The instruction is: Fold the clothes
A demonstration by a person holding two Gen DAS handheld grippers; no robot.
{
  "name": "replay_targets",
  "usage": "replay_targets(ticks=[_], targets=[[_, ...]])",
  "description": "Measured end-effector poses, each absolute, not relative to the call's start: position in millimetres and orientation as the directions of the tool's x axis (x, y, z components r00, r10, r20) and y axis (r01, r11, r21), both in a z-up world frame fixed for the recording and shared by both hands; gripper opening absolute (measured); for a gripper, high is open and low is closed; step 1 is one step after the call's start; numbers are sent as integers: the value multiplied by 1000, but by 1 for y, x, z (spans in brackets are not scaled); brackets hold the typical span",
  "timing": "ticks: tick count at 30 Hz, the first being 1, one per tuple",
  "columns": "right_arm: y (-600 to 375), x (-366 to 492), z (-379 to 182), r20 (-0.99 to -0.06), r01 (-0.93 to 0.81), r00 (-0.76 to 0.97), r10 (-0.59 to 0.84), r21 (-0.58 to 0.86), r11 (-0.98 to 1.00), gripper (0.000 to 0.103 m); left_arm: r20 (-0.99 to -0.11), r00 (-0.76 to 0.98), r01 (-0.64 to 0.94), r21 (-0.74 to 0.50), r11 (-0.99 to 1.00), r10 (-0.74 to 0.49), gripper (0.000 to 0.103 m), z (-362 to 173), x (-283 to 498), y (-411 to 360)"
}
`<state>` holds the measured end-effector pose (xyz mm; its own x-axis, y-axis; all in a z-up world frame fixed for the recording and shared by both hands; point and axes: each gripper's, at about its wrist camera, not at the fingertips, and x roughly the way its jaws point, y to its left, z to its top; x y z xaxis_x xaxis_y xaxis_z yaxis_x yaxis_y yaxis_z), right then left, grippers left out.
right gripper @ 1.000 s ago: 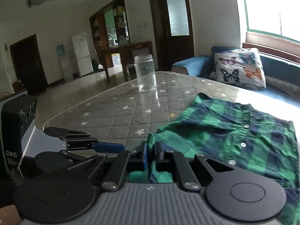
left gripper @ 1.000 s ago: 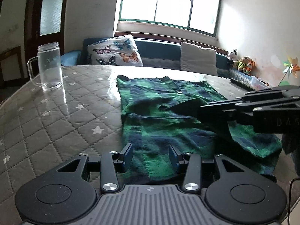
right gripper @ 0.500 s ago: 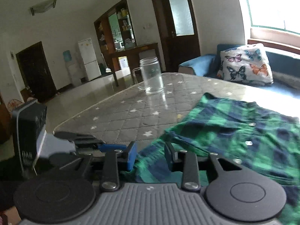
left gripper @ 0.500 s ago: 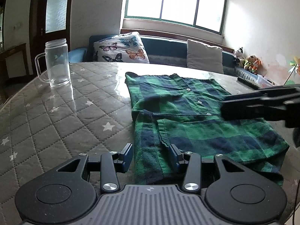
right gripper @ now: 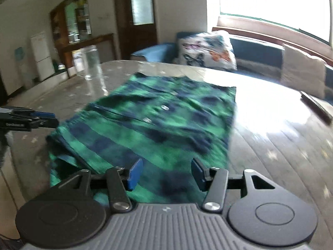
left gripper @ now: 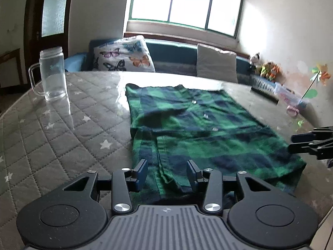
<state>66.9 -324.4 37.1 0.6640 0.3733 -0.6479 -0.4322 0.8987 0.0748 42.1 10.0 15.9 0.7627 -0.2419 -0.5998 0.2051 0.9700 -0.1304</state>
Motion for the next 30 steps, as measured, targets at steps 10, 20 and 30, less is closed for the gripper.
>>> replay_targets(ticks=[10,20,30], targets=[[-351,51,22,-668,-410,640,380,122,904,53,-643,741,198,-67,978,-194,15,1,50,0],[-351,51,21,-652,-411,651,389,128,903,54,-545,823,201,20,979,-158,0,31,42,-8],[-346,52,4,-684,-426,620,384,118,897,56,-575,794,224,-21,974,-196,1,30,54,-14]])
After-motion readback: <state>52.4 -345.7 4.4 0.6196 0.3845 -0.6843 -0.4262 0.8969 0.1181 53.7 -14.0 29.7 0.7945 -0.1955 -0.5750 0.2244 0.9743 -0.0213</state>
